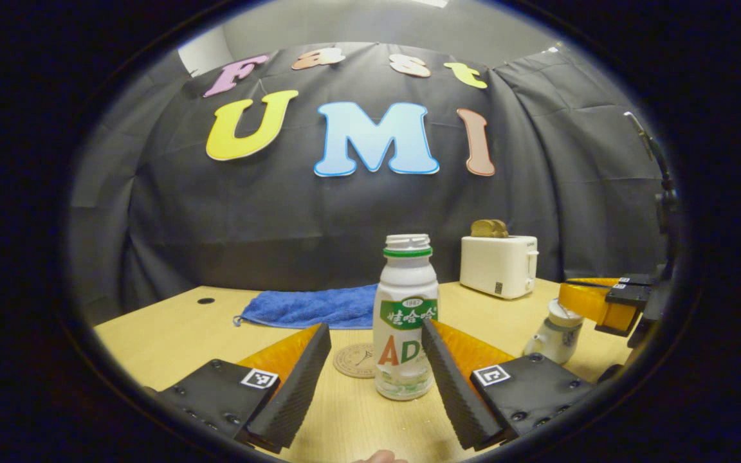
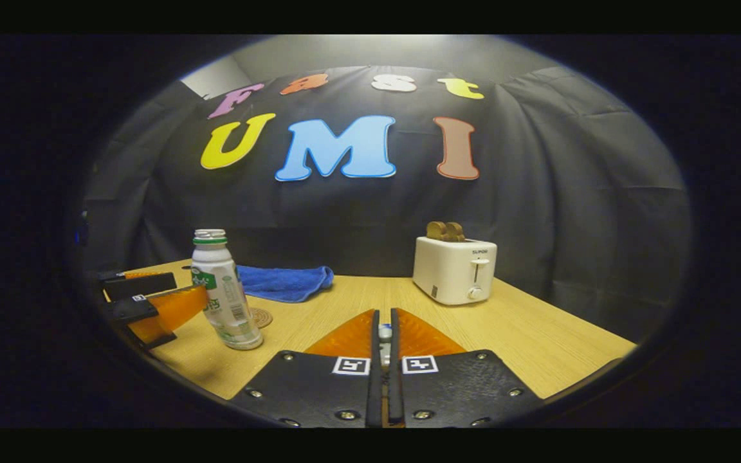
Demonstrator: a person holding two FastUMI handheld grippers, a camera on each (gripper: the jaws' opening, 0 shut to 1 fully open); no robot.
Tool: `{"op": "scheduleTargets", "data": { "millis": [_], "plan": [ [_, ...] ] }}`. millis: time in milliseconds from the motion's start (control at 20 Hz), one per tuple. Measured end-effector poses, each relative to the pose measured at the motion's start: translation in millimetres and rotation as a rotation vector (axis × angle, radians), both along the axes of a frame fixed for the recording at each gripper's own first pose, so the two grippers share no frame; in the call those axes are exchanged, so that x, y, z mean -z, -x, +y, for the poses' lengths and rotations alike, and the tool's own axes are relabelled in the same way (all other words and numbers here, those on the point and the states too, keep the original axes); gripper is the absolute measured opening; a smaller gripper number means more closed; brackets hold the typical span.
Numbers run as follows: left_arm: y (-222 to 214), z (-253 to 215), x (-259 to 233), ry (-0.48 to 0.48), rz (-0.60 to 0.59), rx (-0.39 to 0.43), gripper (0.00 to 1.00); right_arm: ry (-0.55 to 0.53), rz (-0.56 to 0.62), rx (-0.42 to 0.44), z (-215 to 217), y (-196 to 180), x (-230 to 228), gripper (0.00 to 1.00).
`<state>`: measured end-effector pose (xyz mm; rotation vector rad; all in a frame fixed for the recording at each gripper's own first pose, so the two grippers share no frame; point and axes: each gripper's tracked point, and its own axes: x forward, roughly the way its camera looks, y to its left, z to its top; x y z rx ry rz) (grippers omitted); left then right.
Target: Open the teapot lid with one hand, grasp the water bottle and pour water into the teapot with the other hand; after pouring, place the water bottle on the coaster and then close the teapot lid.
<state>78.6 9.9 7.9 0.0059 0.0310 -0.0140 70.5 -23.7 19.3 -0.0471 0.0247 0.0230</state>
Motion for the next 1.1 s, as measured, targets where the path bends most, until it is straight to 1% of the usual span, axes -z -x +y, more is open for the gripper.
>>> {"op": "scheduleTargets", "data": {
  "millis": [100, 150, 200, 300, 350, 400, 500, 550, 600, 650, 700, 750, 800, 850, 900, 950, 1050, 1100],
  "plan": [
    [-4, -8, 5, 0.004, 0.011, 0.023, 0.94, 0.008, -0.010, -0.018, 6, 4, -3, 0.04],
    [-7, -11, 4, 0.001, 0.011, 0.037, 0.89, 0.011, -0.013, -0.023, 8, 7, -4, 0.04],
    [-11, -14, 5, -0.003, 0.011, 0.047, 0.94, 0.012, -0.017, -0.024, 8, 9, -5, 0.04],
    [-13, -20, 8, -0.001, 0.024, 0.062, 0.94, 0.008, -0.020, -0.025, 7, 9, -6, 0.04],
    [-11, -23, 6, 0.014, 0.025, 0.070, 0.89, 0.009, -0.019, -0.024, 5, 8, -5, 0.04],
    [-8, -27, 3, 0.032, 0.015, 0.073, 0.94, 0.010, -0.023, -0.021, 3, 9, -7, 0.04],
    [-10, -27, -8, 0.025, -0.030, 0.051, 0.94, 0.004, -0.026, -0.026, 3, 10, -7, 0.04],
    [-17, -26, -9, 0.012, -0.031, 0.038, 1.00, 0.004, -0.028, -0.030, 5, 10, -8, 0.04],
    [-21, -28, 0, 0.010, -0.008, 0.033, 0.99, 0.009, -0.029, -0.035, 6, 10, -9, 0.00],
    [-26, -29, 9, 0.024, 0.025, 0.028, 0.94, 0.014, -0.033, -0.040, 6, 10, -9, 0.00],
    [-32, -30, 17, 0.037, 0.055, 0.030, 0.99, 0.015, -0.036, -0.043, 7, 10, -11, 0.04],
    [-37, -31, 23, 0.041, 0.075, 0.025, 0.95, 0.014, -0.039, -0.044, 8, 11, -11, 0.04],
    [-41, -28, 26, 0.031, 0.091, 0.016, 0.95, 0.012, -0.041, -0.046, 8, 11, -11, 0.00],
    [-47, -28, 25, 0.017, 0.077, 0.015, 0.94, 0.009, -0.043, -0.050, 8, 12, -11, 0.00],
    [-47, -29, 22, -0.005, 0.073, 0.008, 1.00, 0.006, -0.048, -0.054, 9, 13, -13, 0.05],
    [-52, -29, 18, -0.017, 0.056, 0.017, 0.99, 0.005, -0.052, -0.057, 10, 14, -15, 0.10],
    [-51, -35, 18, -0.007, 0.057, 0.047, 0.90, 0.002, -0.061, -0.062, 10, 17, -18, 0.21],
    [-55, -34, 22, 0.004, 0.063, 0.055, 0.86, -0.005, -0.063, -0.067, 11, 21, -19, 0.00]
  ]
}}
